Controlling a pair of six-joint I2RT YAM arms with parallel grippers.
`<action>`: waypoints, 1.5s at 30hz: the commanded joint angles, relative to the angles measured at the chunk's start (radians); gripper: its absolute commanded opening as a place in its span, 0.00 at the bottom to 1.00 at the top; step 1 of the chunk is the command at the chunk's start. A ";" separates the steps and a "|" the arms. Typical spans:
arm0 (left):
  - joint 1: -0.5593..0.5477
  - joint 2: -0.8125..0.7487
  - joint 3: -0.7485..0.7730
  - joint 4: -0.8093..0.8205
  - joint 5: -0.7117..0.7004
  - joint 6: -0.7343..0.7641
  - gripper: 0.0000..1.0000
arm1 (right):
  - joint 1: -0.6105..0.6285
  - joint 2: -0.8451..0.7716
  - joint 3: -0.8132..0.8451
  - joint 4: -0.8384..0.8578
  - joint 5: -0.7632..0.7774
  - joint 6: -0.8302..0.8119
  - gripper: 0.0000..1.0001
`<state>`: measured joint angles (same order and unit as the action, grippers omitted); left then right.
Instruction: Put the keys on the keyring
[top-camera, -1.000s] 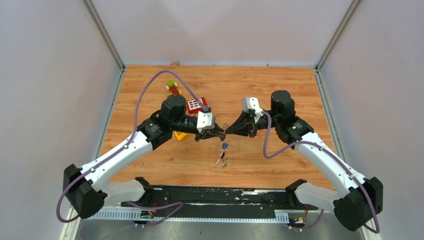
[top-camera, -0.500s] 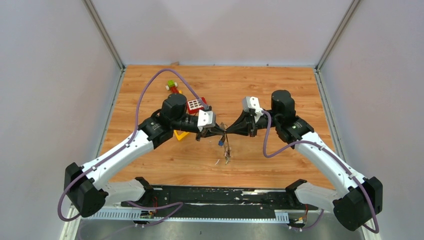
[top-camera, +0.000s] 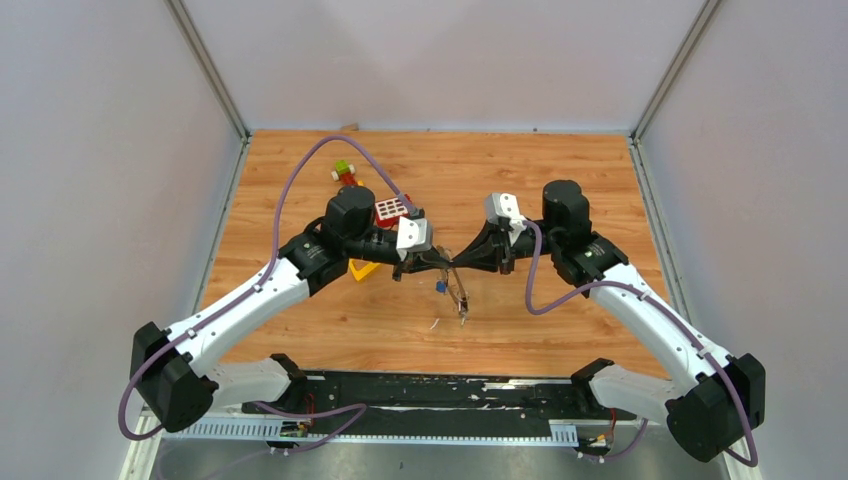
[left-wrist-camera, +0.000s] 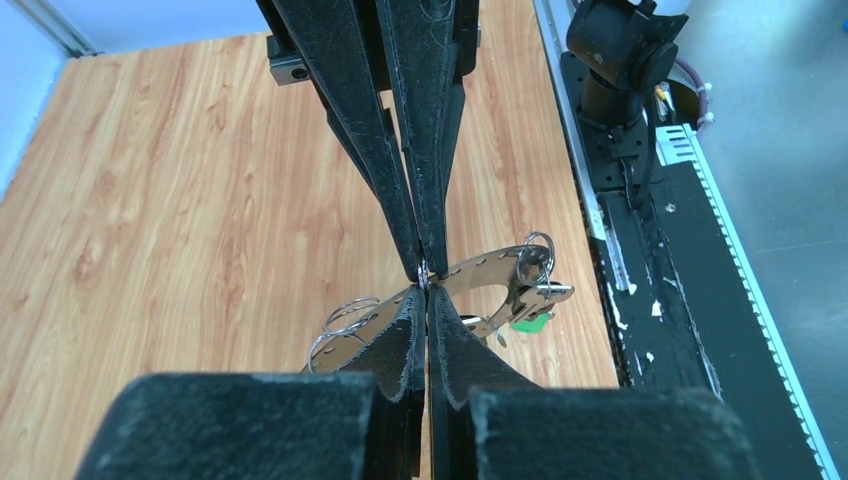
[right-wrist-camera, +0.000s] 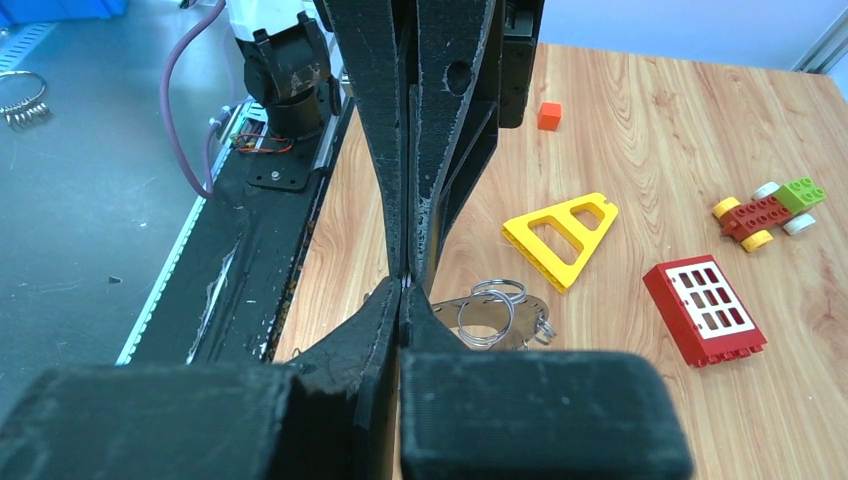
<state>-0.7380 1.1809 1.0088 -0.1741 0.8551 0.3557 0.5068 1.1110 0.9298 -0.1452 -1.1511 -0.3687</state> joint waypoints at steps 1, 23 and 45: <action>-0.006 -0.013 0.042 0.003 -0.014 -0.003 0.00 | -0.002 -0.004 0.015 0.044 0.009 -0.019 0.00; -0.113 0.166 0.530 -0.782 -0.435 0.044 0.00 | -0.009 -0.022 0.022 0.024 0.048 -0.040 0.41; -0.147 0.342 0.807 -0.987 -0.479 -0.068 0.00 | -0.009 0.003 -0.016 0.104 0.038 0.010 0.41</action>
<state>-0.8768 1.5429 1.7737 -1.1736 0.3458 0.3145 0.5014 1.1110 0.9142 -0.0925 -1.0939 -0.3790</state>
